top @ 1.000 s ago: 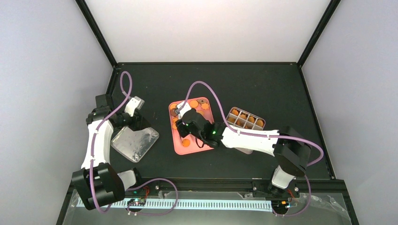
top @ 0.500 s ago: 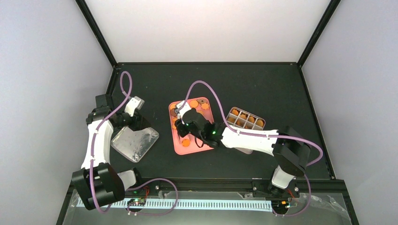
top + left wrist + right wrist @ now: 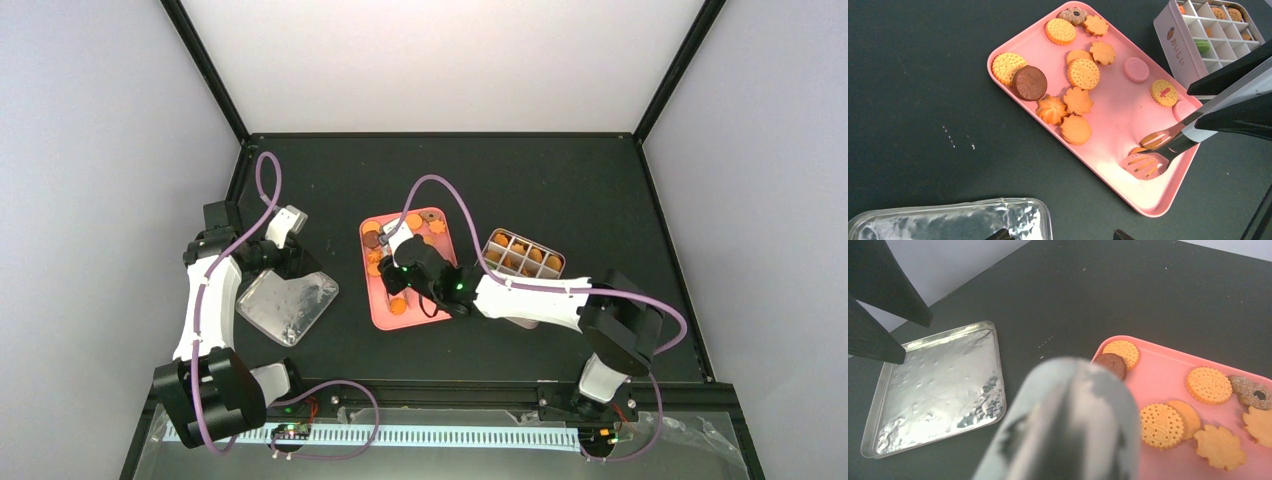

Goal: Pack the cookies
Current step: Pick up the fake cookies from the plate.

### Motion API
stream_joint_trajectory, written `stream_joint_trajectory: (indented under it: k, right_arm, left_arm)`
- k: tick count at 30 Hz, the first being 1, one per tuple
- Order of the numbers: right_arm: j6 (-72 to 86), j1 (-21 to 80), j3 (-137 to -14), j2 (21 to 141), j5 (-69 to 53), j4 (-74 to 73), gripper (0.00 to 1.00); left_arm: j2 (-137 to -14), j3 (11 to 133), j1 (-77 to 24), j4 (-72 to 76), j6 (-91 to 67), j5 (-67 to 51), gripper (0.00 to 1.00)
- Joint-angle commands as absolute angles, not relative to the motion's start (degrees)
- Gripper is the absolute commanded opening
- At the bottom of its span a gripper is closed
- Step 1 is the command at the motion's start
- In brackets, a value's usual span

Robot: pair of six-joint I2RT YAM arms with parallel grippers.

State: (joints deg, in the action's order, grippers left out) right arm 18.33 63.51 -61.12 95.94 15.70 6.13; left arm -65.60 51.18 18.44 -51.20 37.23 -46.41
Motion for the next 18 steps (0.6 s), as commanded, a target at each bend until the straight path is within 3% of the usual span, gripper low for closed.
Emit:
stream_joint_trajectory:
  k: [1, 18]
  right_arm:
    - [19.4, 63.4, -59.2, 94.4, 15.3, 5.5, 0.26]
    - [16.5, 63.3, -59.9, 85.6, 21.4, 3.8, 0.22]
  left_arm:
    - [-65.1, 52.9, 19.2, -52.3, 37.6, -47.8, 0.54]
    - [-65.0, 50.0, 19.2, -50.4, 38.3, -45.8, 0.53]
